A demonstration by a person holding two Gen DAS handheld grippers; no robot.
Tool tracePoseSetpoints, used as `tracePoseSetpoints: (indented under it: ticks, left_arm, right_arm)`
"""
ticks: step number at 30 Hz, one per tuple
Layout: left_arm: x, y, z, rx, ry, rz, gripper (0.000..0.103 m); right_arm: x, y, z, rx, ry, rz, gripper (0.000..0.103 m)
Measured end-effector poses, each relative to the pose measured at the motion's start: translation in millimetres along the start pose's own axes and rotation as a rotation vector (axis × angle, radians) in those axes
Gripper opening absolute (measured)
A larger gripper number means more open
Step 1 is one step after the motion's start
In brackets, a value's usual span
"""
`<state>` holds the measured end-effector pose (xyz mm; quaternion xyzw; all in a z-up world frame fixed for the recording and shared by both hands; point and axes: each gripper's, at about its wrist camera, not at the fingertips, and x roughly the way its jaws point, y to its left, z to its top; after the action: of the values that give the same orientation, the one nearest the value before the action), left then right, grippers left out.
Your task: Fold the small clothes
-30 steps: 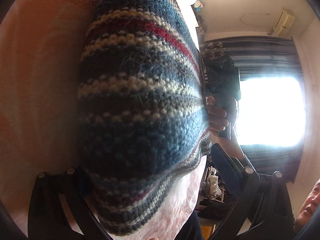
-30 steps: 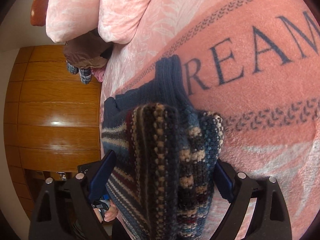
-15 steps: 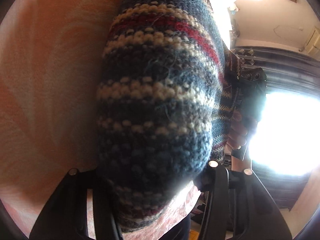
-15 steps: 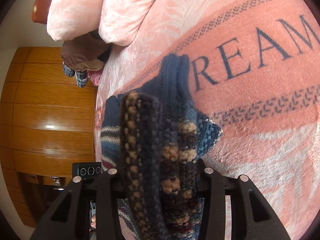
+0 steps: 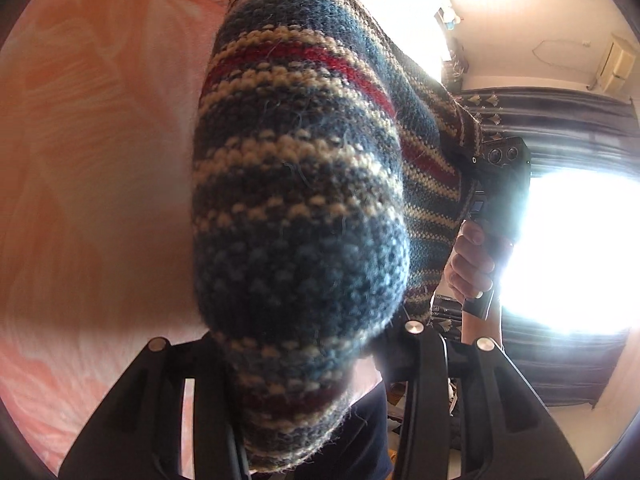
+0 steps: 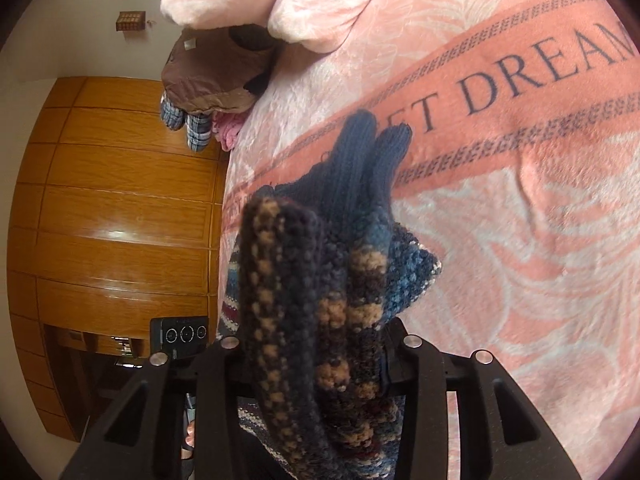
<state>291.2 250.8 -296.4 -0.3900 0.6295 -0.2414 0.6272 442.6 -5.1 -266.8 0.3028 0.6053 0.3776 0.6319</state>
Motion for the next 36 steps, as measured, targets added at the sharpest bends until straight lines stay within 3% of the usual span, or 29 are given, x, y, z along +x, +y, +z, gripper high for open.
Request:
tracePoseSetpoints:
  ticks: [5,9,11,14,16,18,20,22,25,27,29,33,36]
  left_arm:
    - [-32,51,-47,-0.065,-0.013,-0.001,0.038]
    - [-26,90,-66,-0.121,-0.023,-0.03,0.041]
    - [-16,93,-66,-0.121,-0.044,-0.061,0.048]
    - [-22,90,-71,-0.09,-0.076,-0.001,0.067]
    - [-45,89,-87,-0.072,-0.138,0.077,0.074]
    - [-76,77,-102,-0.019,-0.262,0.112,0.08]
    - [-98,64,-122,0.047,-0.346,0.073,0.08]
    - [-104,54,-140,0.109,-0.377,-0.024,0.08]
    - [-84,43,-145,0.162,-0.343,-0.133,0.078]
    - [-70,47,-147,0.144,-0.32,-0.182,0.078]
    - [-56,48,-151,0.118,-0.304,-0.186,0.078]
    - [-55,75,-151,0.071,-0.263,-0.193,0.077]
    - [-68,72,-152,0.078,-0.202,-0.253,0.077]
  right_arm:
    - [55,6,-57,0.029,0.083,0.031,0.039]
    - [93,-5,-82,0.048,0.135,0.002,0.04]
    - [97,-15,-79,0.07,0.129,-0.012,0.049]
    - [83,-15,-74,0.072,0.08,-0.115,0.074]
    - [52,-5,-75,0.055,-0.006,-0.146,0.074]
    - [20,13,-86,-0.012,-0.094,-0.162,0.073]
    - [10,31,-100,-0.083,-0.103,-0.188,0.06]
    - [17,41,-112,-0.142,-0.093,-0.232,0.055]
    - [42,47,-118,-0.191,-0.073,-0.301,0.039]
    - [56,44,-121,-0.199,-0.056,-0.371,0.033]
    - [58,45,-124,-0.216,-0.068,-0.404,0.014]
    - [42,45,-121,-0.207,-0.171,-0.407,0.01]
    - [62,16,-106,-0.137,-0.127,-0.468,0.011]
